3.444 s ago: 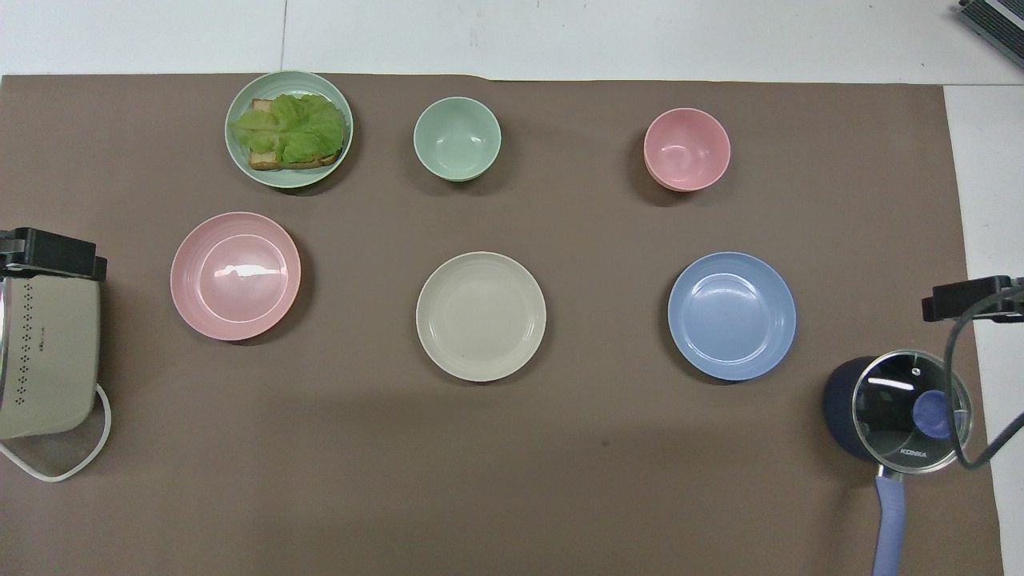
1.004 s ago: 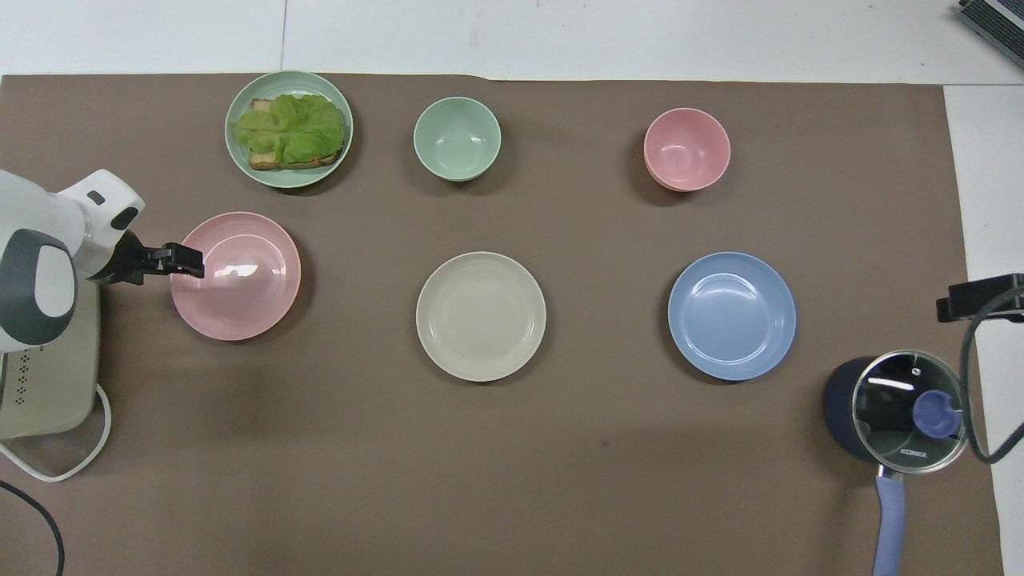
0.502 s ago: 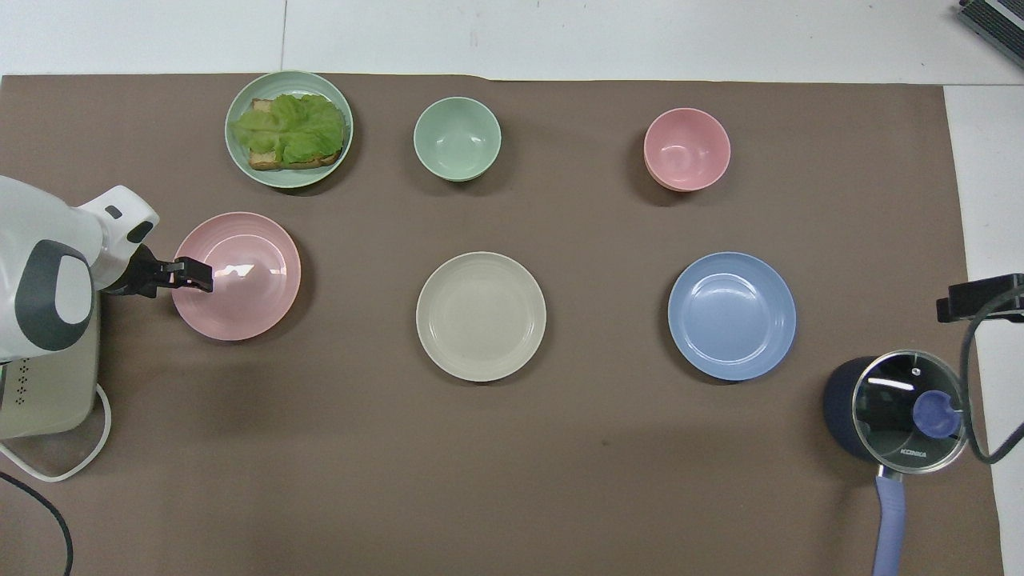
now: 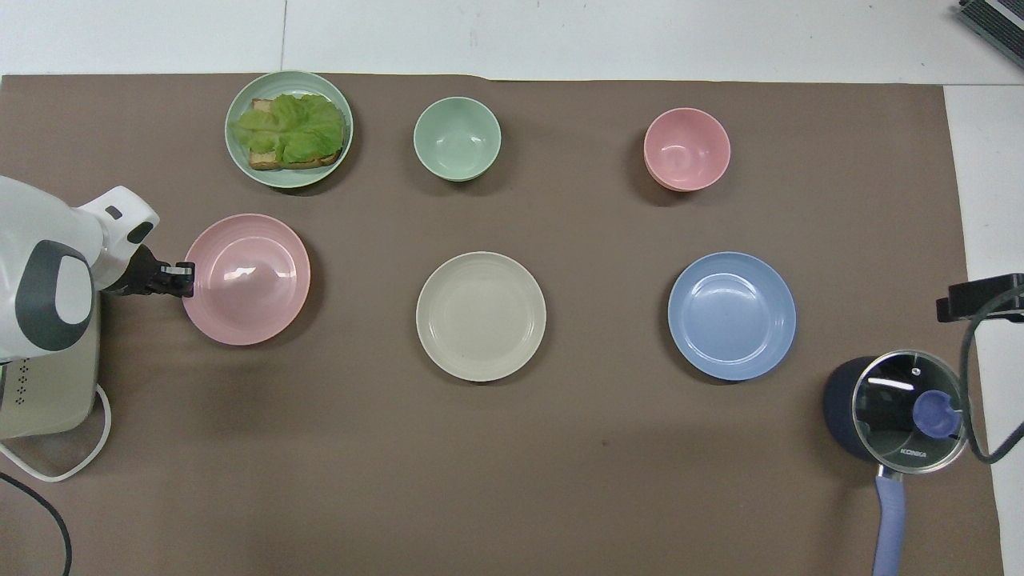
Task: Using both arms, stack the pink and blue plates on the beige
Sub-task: 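Grasp the pink plate rim with the left gripper and lift it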
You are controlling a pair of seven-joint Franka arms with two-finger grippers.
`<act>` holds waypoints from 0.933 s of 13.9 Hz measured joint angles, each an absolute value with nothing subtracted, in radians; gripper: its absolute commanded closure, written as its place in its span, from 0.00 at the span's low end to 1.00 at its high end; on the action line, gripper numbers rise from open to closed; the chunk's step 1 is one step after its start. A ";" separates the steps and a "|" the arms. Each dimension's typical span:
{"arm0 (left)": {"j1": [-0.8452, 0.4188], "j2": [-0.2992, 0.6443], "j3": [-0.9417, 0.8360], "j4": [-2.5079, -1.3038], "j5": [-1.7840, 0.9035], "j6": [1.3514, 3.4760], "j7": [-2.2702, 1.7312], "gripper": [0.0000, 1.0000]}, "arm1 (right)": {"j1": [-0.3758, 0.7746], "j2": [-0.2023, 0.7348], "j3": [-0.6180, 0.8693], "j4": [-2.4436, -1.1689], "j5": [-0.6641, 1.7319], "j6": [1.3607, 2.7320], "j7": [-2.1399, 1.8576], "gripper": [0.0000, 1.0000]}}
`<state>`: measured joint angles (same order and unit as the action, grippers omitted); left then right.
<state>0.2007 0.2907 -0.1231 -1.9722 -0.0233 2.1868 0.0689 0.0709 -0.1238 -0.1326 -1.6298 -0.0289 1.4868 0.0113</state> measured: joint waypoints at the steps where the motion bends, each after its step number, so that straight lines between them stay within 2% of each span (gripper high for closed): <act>1: 0.201 0.288 -0.124 -1.972 -0.023 2.184 0.069 1.00 | 0.071 -0.124 -0.133 -1.630 -0.029 1.487 0.011 0.00; 5: 0.201 0.285 -0.127 -1.954 -0.023 2.134 0.069 1.00 | 0.071 -0.124 -0.133 -1.630 -0.029 1.487 0.011 0.00; 9: 0.195 0.259 -0.147 -1.863 -0.030 1.927 0.069 1.00 | 0.071 -0.124 -0.133 -1.630 -0.029 1.487 0.011 0.00; 13: 0.182 0.202 -0.173 -1.806 -0.114 1.815 0.063 1.00 | 0.071 -0.124 -0.133 -1.630 -0.029 1.487 0.011 0.00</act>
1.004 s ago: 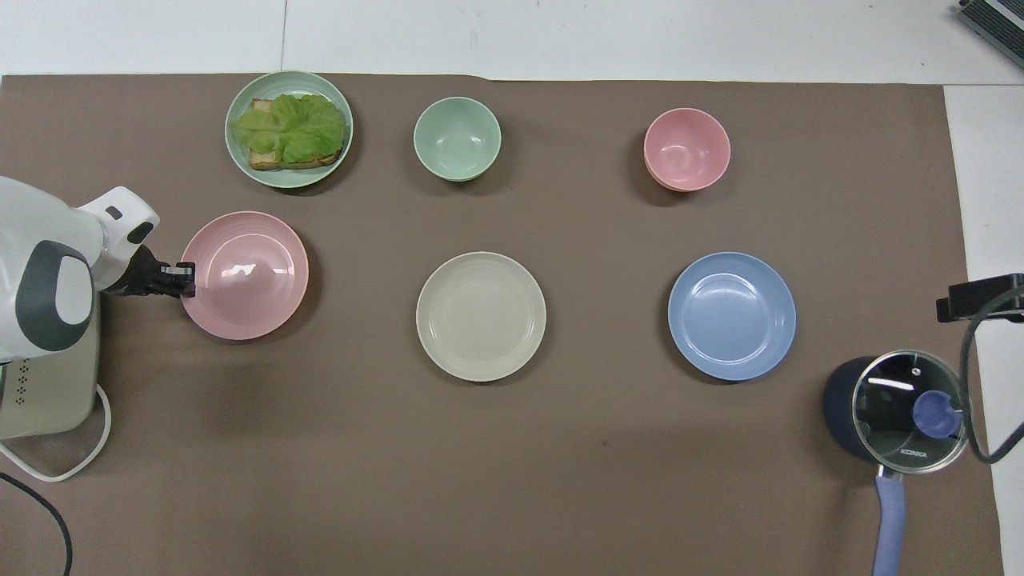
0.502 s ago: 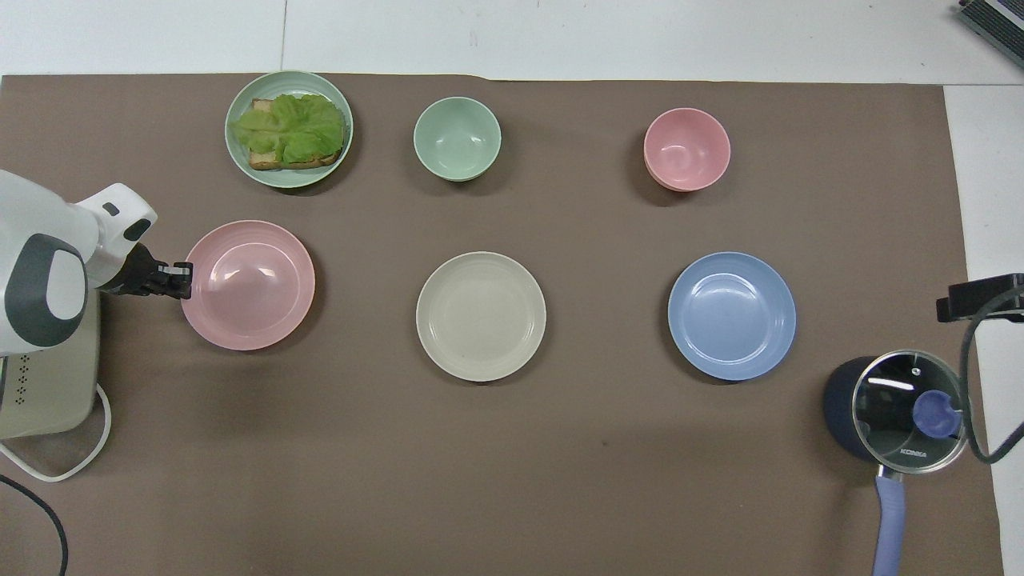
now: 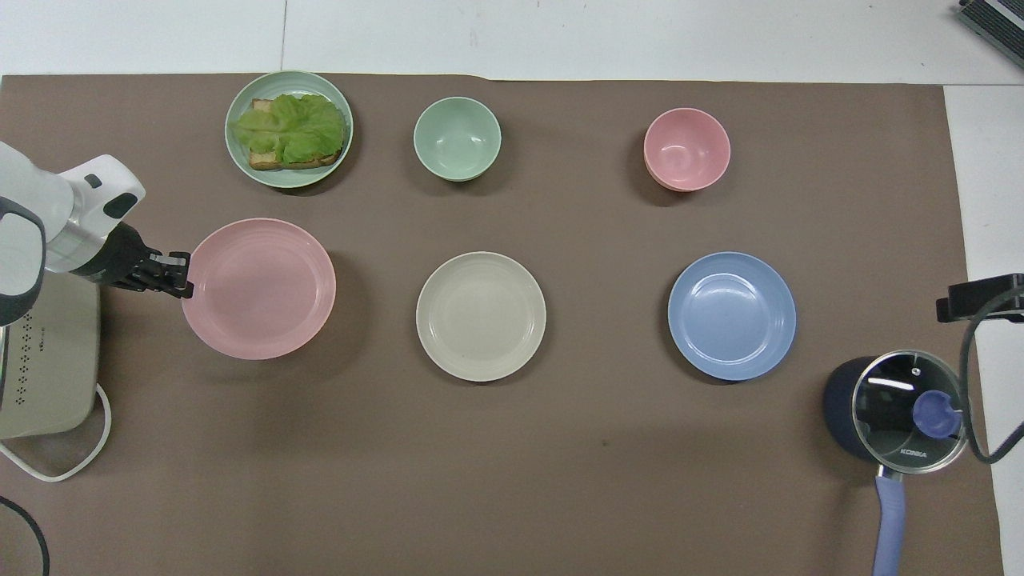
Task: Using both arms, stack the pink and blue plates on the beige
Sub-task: 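Carry the pink plate with the left gripper onto the beige plate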
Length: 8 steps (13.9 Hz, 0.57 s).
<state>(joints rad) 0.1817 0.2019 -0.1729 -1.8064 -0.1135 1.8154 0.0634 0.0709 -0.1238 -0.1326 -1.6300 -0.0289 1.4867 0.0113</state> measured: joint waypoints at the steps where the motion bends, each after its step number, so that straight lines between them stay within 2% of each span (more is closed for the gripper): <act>1: 0.168 0.188 -0.173 -1.805 -0.134 1.805 0.048 1.00 | 0.071 -0.124 -0.133 -1.630 -0.029 1.487 0.011 0.00; 8: -0.057 0.177 -0.179 -1.805 -0.208 1.848 -0.249 1.00 | 0.071 -0.124 -0.133 -1.631 -0.029 1.487 0.011 0.00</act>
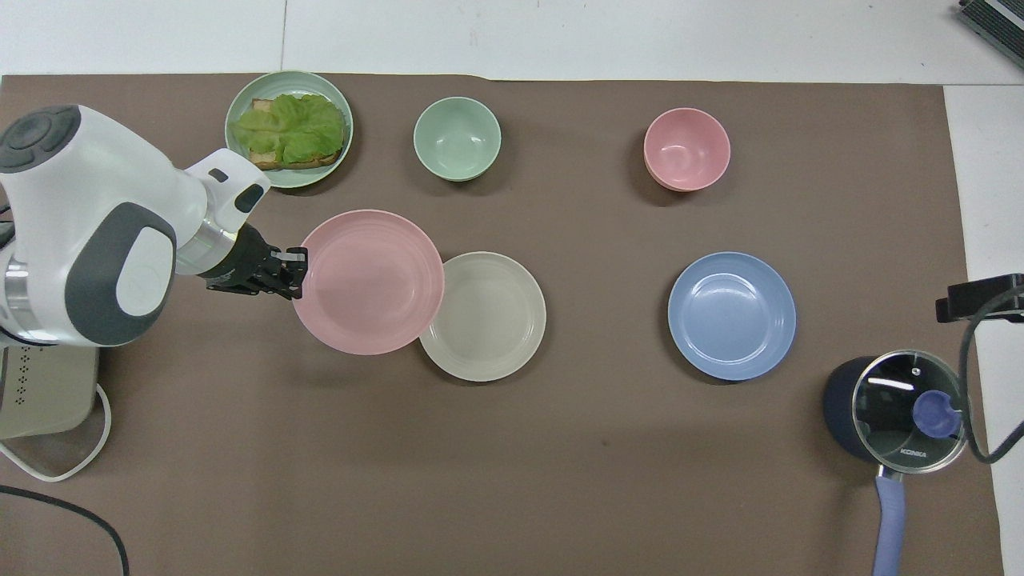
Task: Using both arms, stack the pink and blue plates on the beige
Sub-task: 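Carry the pink plate with the left gripper onto the beige plate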
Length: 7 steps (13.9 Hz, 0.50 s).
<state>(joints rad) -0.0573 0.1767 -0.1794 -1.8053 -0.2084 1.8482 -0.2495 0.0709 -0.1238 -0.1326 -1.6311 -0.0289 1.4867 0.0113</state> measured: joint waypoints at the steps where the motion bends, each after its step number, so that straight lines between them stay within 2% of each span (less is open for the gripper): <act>1: -0.070 0.177 -0.179 -1.807 -0.233 1.868 -0.255 1.00 | 0.071 -0.124 -0.133 -1.631 -0.029 1.487 0.011 0.00; 7: -0.192 0.182 -0.180 -1.832 -0.270 1.978 -0.368 1.00 | 0.071 -0.124 -0.133 -1.631 -0.029 1.487 0.011 0.00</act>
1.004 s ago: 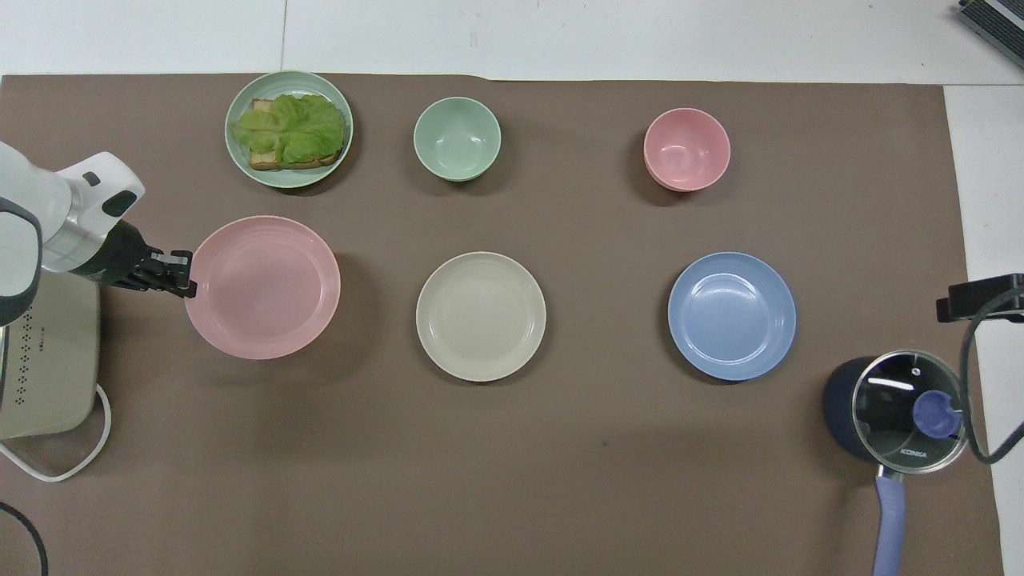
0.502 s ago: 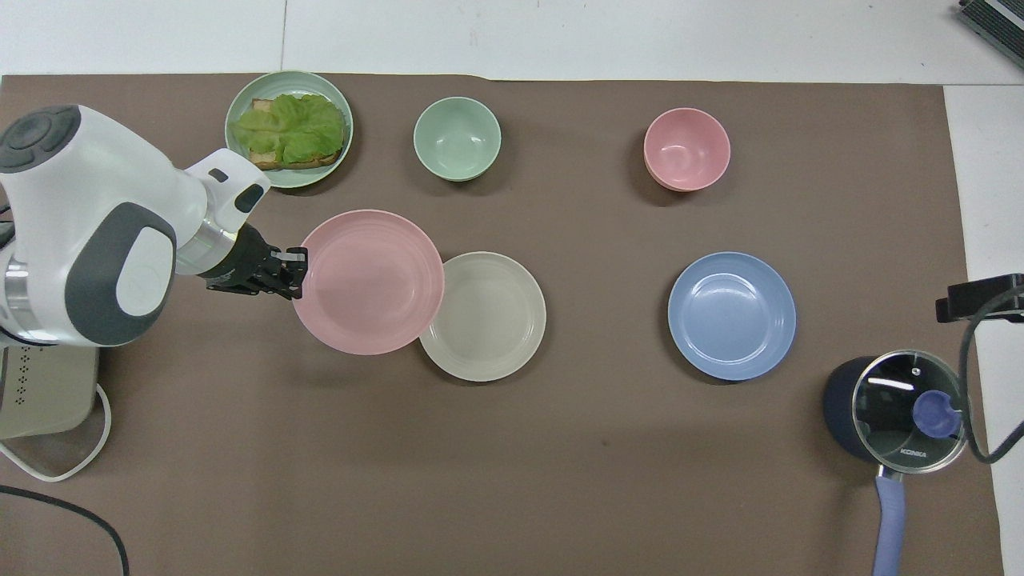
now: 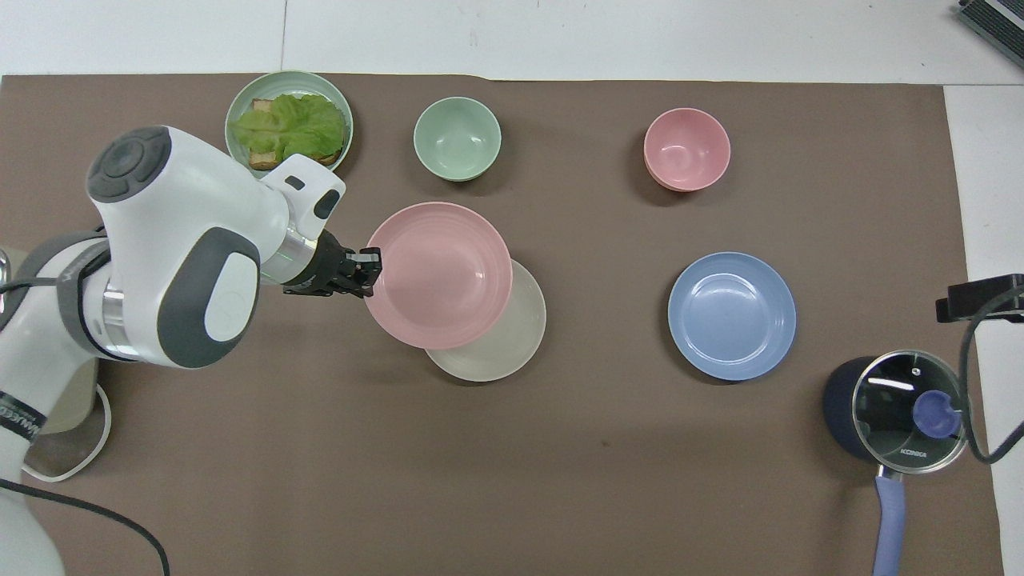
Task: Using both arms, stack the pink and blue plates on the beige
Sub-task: 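Carry the pink plate with the left gripper onto the beige plate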
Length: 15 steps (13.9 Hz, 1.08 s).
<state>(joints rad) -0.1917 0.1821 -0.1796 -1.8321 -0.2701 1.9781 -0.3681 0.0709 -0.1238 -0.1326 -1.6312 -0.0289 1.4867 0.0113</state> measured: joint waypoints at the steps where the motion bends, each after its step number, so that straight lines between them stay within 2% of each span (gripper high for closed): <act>1: -0.213 0.186 -0.180 -1.849 -0.270 2.006 -0.382 1.00 | 0.071 -0.124 -0.133 -1.631 -0.029 1.487 0.011 0.00; 5: -0.271 0.218 -0.179 -1.924 -0.271 2.130 -0.393 1.00 | 0.071 -0.124 -0.133 -1.631 -0.029 1.487 0.011 0.00; 10: -0.279 0.233 -0.178 -1.953 -0.271 2.140 -0.393 1.00 | 0.071 -0.124 -0.133 -1.634 -0.029 1.487 0.011 0.00; 13: -0.285 0.233 -0.179 -1.957 -0.271 2.140 -0.393 1.00 | 0.074 -0.124 -0.132 -1.680 -0.029 1.557 0.011 0.00; 14: -0.285 0.233 -0.179 -1.957 -0.271 2.141 -0.393 0.60 | 0.075 -0.124 -0.132 -1.697 -0.029 1.579 0.011 0.00; 15: -0.285 0.233 -0.179 -1.957 -0.271 2.141 -0.391 0.12 | 0.076 -0.123 -0.132 -1.710 -0.029 1.592 0.011 0.00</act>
<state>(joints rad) -0.2849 0.2331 -0.1787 -1.9572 -0.2706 2.1414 -0.3907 0.0763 -0.1231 -0.1316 -1.7104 -0.0285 1.5921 0.0113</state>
